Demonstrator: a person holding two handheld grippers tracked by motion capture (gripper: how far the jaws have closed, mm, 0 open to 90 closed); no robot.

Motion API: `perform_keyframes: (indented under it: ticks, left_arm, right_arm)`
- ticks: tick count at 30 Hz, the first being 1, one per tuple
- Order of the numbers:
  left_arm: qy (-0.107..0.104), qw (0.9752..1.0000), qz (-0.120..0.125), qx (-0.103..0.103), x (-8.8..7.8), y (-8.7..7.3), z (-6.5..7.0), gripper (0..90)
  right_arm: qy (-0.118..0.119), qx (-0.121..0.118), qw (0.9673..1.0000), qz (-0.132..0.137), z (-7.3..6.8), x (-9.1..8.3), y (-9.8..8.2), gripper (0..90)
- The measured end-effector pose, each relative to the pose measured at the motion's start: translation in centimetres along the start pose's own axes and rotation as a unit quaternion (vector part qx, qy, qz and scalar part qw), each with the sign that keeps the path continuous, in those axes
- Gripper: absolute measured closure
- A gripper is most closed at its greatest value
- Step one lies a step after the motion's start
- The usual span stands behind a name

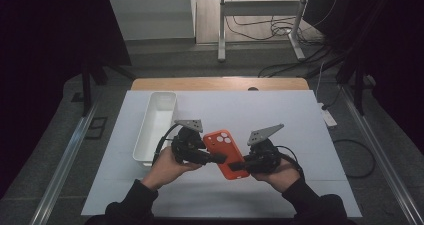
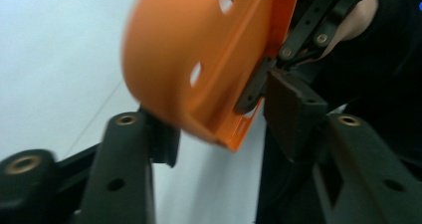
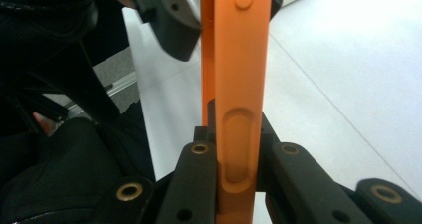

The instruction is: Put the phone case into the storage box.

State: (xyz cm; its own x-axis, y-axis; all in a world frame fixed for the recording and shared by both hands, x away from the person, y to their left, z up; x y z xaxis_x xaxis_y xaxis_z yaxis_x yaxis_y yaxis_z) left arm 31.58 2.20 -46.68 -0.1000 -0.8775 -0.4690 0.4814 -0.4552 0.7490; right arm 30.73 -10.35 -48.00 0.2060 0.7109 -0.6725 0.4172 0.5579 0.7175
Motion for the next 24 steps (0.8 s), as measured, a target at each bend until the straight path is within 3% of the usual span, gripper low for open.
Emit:
perform_keyframes:
  ticks: [7,16,24]
  left_arm:
    - [0.051,0.9987,0.000,0.003,-0.7,0.0,-0.7,35.9]
    - [0.118,0.9930,0.005,0.006,-1.7,0.0,-1.7,19.5]
    - [0.149,0.9888,0.010,-0.003,-2.2,-0.1,-2.3,5.8]
  right_arm:
    - [-0.022,0.002,0.9997,0.012,0.6,-0.4,0.1,84.4]
    - [-0.053,0.008,0.9984,0.017,1.5,-0.7,0.1,84.3]
    - [-0.077,0.013,0.9967,0.022,2.3,-1.0,0.0,84.3]
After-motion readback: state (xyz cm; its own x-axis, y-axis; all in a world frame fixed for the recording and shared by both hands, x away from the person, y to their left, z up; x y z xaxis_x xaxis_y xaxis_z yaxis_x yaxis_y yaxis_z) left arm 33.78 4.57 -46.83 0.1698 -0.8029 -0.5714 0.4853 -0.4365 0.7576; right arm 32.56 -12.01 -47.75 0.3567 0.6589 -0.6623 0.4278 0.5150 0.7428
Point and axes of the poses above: each handheld gripper's, and its own axes: x roughly forward along the jaws, y roughly out of its top, z roughly to its right, the point moved 8 cm from there along x, roughly forward along the jaws, and after that the axes turned 9 degrees about -y, right-handed, at the moved point
